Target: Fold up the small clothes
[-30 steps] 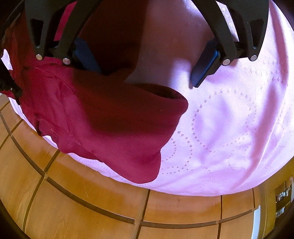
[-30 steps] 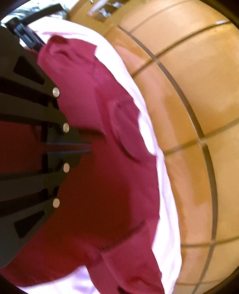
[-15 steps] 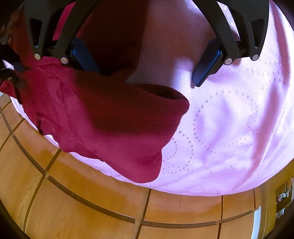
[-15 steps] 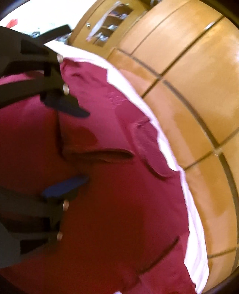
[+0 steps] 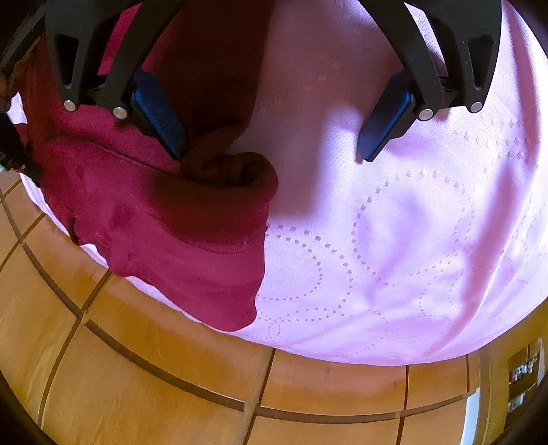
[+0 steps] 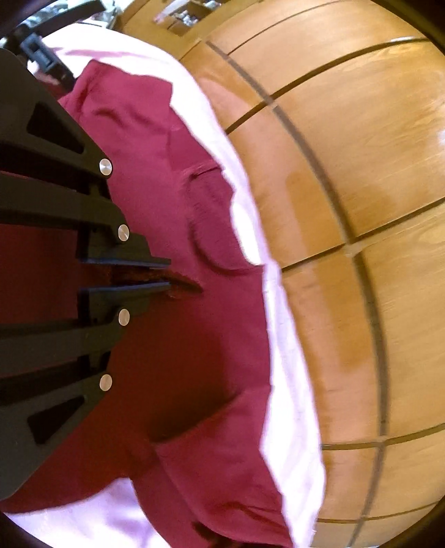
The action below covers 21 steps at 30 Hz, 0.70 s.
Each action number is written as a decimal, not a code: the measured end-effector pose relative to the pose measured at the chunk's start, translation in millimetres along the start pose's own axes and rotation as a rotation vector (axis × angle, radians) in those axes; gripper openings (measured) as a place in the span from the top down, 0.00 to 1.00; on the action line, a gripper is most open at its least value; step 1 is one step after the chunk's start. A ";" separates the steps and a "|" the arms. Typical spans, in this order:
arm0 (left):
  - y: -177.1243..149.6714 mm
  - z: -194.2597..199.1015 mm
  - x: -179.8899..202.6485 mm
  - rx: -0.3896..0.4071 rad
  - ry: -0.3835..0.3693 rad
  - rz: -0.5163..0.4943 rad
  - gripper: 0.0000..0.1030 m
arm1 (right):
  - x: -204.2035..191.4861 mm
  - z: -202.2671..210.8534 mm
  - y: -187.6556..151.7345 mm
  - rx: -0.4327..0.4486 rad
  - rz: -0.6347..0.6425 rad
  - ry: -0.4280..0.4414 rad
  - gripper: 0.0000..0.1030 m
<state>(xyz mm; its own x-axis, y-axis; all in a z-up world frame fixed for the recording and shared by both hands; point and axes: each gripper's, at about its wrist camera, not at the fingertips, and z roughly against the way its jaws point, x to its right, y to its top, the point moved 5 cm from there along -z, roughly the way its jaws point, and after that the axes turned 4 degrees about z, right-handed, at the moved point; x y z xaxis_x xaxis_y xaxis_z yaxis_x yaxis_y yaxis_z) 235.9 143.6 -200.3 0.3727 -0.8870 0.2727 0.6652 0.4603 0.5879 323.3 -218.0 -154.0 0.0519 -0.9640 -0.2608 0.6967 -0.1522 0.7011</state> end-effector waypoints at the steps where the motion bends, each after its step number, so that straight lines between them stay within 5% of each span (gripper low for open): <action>1: 0.0 -0.7 0.7 -0.003 0.005 -0.004 0.03 | 5.2 -7.8 -8.1 -0.030 -0.009 -0.011 0.93; 11: 28.2 -11.6 5.1 -0.055 0.025 0.018 0.03 | 16.8 -18.1 -21.3 -0.052 -0.075 0.051 0.91; 17: 29.6 -0.1 0.9 0.035 0.091 -0.012 0.28 | 12.9 6.1 -18.3 0.074 -0.052 -0.033 0.95; 21: 17.3 -0.1 -0.9 0.001 0.098 -0.061 0.23 | 31.8 1.9 -21.4 0.053 -0.151 -0.021 0.95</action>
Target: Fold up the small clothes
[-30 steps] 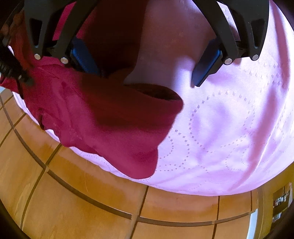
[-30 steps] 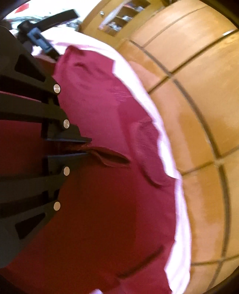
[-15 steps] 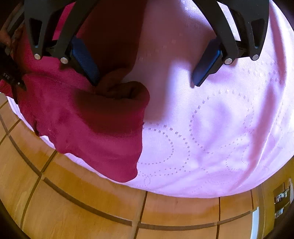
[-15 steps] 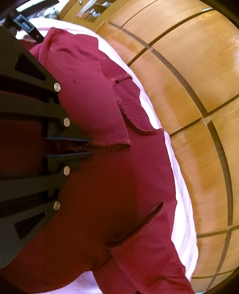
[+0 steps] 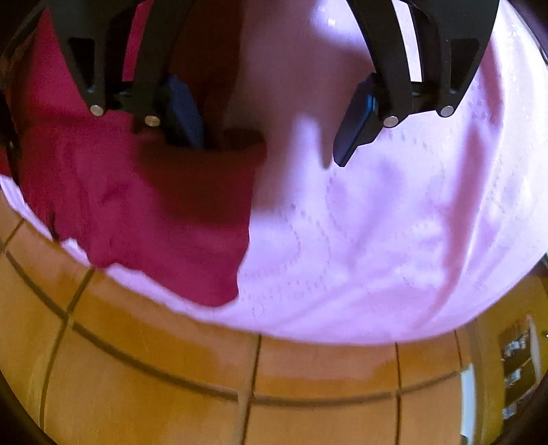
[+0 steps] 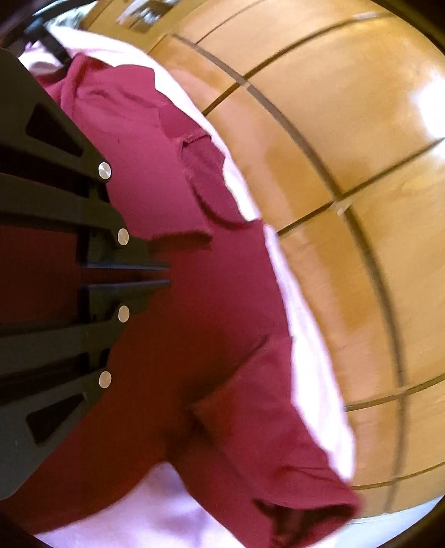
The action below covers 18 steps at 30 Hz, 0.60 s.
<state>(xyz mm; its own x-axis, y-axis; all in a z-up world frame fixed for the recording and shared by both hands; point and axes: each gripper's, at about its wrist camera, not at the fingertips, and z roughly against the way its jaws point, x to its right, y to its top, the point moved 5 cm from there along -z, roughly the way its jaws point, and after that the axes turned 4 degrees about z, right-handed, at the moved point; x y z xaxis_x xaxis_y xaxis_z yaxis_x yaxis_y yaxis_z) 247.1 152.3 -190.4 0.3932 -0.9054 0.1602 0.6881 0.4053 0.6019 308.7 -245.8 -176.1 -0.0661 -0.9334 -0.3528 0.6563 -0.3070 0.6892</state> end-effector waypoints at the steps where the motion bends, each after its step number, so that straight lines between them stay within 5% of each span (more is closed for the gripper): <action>1: -2.9 -2.6 -1.7 -0.040 -0.012 -0.006 0.21 | 2.9 -6.0 -1.4 -0.033 -0.017 0.004 0.95; 3: -7.5 5.3 -7.4 -0.050 -0.034 -0.027 0.08 | 2.2 -8.6 -0.6 -0.044 -0.020 0.007 0.95; 7: -20.5 30.6 -31.6 0.005 -0.008 -0.021 0.08 | 1.3 -7.1 -1.3 -0.036 -0.024 0.025 0.90; 10: -4.9 54.7 -45.4 0.135 -0.021 0.081 0.09 | 2.2 -7.2 -2.1 -0.035 -0.025 0.026 0.90; 18: 36.1 37.5 48.6 0.181 -0.108 -0.143 0.15 | 2.0 -6.9 -3.0 -0.036 -0.025 0.025 0.90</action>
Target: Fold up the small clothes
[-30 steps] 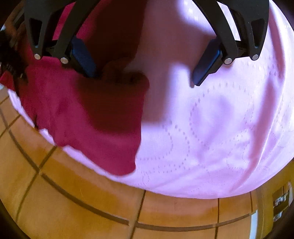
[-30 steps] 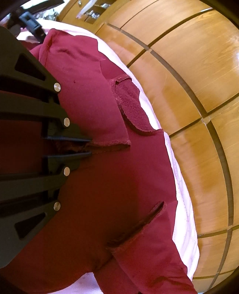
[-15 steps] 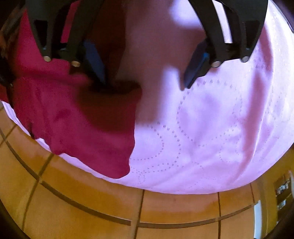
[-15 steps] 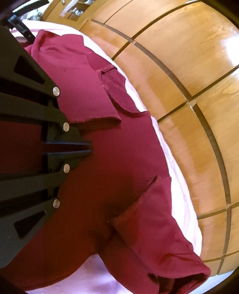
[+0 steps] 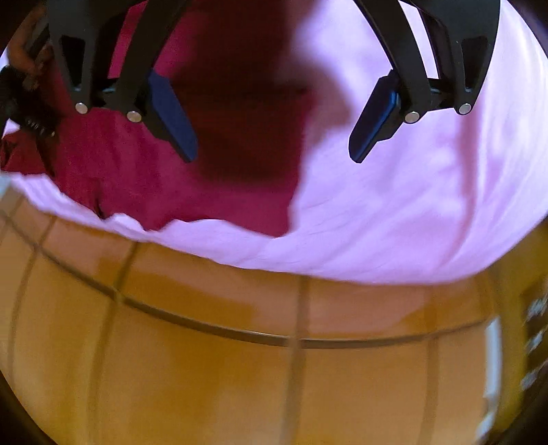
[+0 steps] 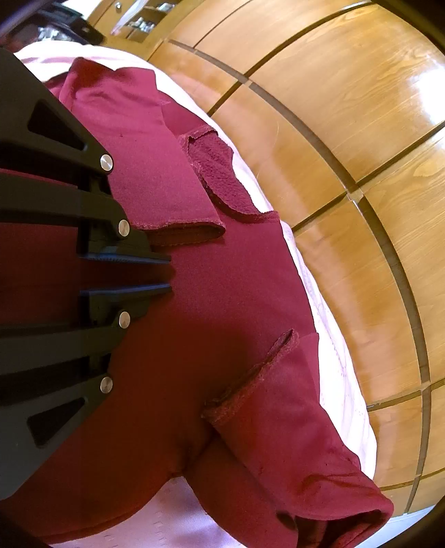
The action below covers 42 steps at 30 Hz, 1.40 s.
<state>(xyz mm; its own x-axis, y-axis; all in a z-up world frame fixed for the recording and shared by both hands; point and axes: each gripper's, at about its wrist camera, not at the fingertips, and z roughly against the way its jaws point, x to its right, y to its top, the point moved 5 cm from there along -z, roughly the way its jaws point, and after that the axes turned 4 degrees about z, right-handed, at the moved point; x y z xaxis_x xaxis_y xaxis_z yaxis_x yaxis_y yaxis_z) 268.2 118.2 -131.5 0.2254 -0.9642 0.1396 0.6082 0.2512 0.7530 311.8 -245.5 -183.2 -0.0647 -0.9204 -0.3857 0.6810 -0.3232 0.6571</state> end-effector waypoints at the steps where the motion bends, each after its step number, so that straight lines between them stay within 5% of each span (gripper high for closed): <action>1: 0.6 -11.6 13.9 -0.018 0.008 -0.035 0.16 | 0.3 0.4 0.1 0.002 -0.005 0.004 0.90; 5: -24.6 -57.1 45.4 -0.162 0.059 -0.144 0.15 | 2.0 1.0 -0.1 0.005 -0.016 0.016 0.90; 11: -34.5 -63.6 46.8 -0.166 0.052 -0.145 0.13 | -1.6 14.1 0.6 0.070 -0.003 0.060 0.42; 15: -35.4 -62.9 47.8 -0.161 0.050 -0.144 0.13 | 7.1 29.0 -0.1 0.121 -0.050 0.041 0.36; 19: -34.8 -62.0 43.7 -0.165 0.037 -0.135 0.11 | 19.4 43.2 -4.2 0.079 -0.066 -0.052 0.36; 22: -32.8 -65.7 43.2 -0.175 0.045 -0.142 0.08 | 31.5 58.2 -4.9 0.063 -0.041 -0.167 0.20; 25: -28.1 -57.6 46.4 -0.209 0.058 -0.160 0.08 | 49.5 71.3 -5.6 0.040 -0.001 -0.276 0.18; 31: -12.9 -14.9 71.5 -0.170 -0.137 0.008 0.09 | 100.0 84.4 -14.4 0.000 -0.038 -0.463 0.18; 35: -14.1 4.4 121.4 -0.159 -0.265 -0.042 0.09 | 124.2 109.2 -14.5 0.041 -0.101 -0.740 0.16; 42: -30.4 -11.8 217.1 -0.318 -0.503 -0.075 0.17 | 129.0 100.2 -17.9 0.012 -0.122 -0.716 0.08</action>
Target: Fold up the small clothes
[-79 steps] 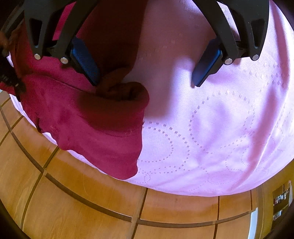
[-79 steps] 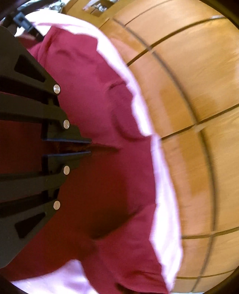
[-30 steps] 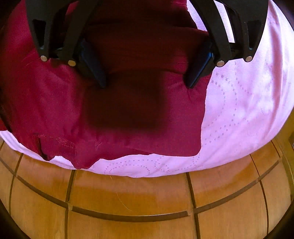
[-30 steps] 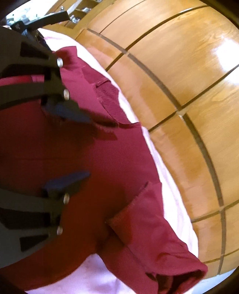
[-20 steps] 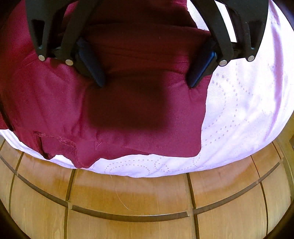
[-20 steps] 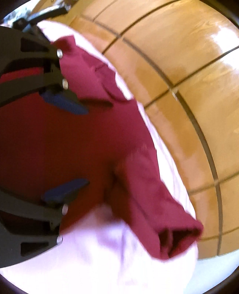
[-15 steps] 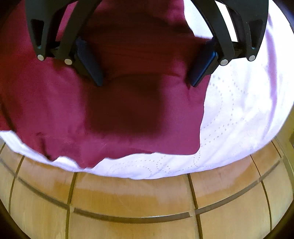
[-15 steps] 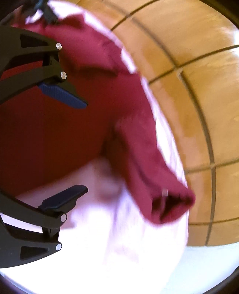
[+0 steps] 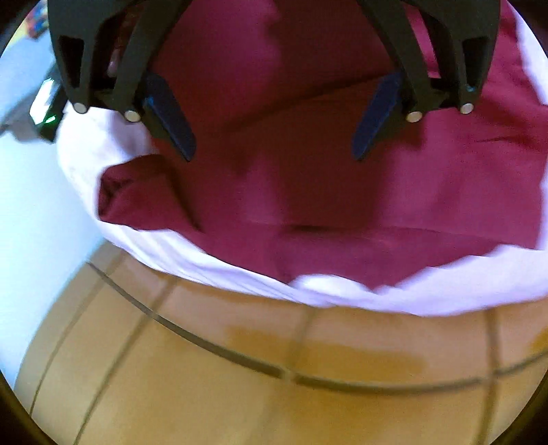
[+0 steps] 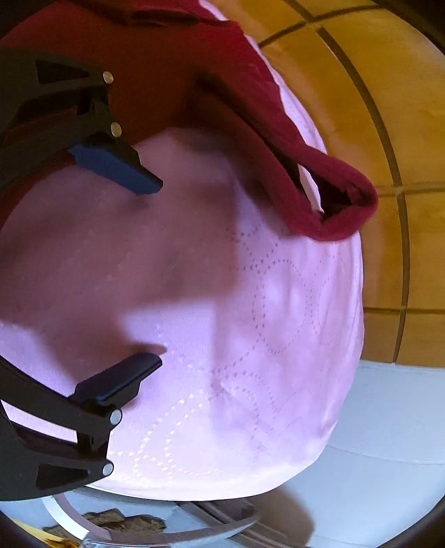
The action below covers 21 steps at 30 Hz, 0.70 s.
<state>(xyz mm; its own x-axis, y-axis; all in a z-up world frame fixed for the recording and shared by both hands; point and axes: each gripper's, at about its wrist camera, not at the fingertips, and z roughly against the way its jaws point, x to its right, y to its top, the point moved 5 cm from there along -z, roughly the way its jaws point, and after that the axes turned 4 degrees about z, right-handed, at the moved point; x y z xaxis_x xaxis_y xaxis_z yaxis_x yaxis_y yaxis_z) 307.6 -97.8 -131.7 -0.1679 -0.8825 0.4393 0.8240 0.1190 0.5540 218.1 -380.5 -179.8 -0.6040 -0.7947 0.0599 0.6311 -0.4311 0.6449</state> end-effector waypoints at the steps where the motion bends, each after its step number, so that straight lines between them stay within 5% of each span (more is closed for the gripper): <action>1: 0.9 -8.8 7.2 -0.022 -0.011 0.005 0.20 | -1.2 -0.8 -0.1 -0.001 0.003 -0.003 0.08; 10: 5.7 -97.1 82.7 -0.227 -0.134 0.040 0.49 | 3.7 -1.5 -4.2 -0.007 0.003 0.007 0.04; 13: 7.6 -115.8 96.9 -0.241 -0.152 0.029 0.52 | 2.7 -0.3 -6.6 -0.005 -0.001 0.014 0.04; 18: 5.1 -130.7 97.0 -0.252 -0.124 0.018 0.87 | 1.2 1.4 -7.8 -0.001 -0.002 0.017 0.04; 21: 8.9 -123.3 89.7 -0.250 -0.157 0.040 0.95 | 2.6 -0.3 -7.5 0.002 -0.001 0.018 0.04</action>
<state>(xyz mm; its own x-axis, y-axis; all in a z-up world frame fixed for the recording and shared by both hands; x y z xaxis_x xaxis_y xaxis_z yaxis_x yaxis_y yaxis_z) 366.6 -231.9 -174.5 -0.1988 -0.7957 0.5721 0.9359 0.0191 0.3518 211.9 -379.5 -184.7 -0.5961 -0.8016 0.0453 0.6294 -0.4315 0.6463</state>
